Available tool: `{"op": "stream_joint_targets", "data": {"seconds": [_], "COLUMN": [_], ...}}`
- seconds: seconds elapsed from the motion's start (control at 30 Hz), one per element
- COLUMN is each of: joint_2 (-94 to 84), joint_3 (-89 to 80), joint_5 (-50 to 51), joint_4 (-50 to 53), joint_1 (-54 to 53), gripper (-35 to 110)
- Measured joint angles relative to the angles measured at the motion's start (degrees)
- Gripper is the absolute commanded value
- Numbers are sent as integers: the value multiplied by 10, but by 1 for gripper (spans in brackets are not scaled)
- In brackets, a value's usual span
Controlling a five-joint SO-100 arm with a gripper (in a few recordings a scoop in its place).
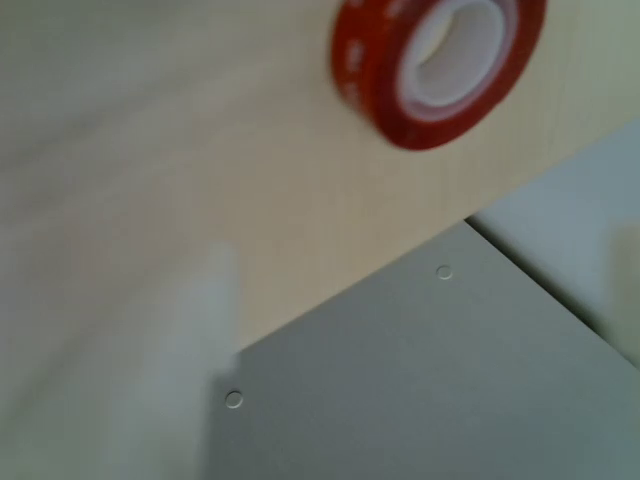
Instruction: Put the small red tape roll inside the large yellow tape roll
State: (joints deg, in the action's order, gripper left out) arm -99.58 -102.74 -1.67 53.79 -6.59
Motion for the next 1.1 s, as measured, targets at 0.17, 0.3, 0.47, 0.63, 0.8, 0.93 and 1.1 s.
{"op": "stream_joint_targets", "data": {"seconds": [0.17, 0.3, 0.47, 0.63, 0.8, 0.93, 1.1], "joint_2": [116, 214, 349, 448, 487, 565, 698], "joint_3": [97, 178, 308, 416, 470, 551, 770], "joint_5": [0, 0, 0, 0, 0, 0, 0], "joint_4": [-5, -2, 45, 97, 104, 146, 262], "joint_1": [-21, -37, -54, -55, -55, -54, -55], "gripper": [27, 27, 28, 29, 30, 30, 33]}}
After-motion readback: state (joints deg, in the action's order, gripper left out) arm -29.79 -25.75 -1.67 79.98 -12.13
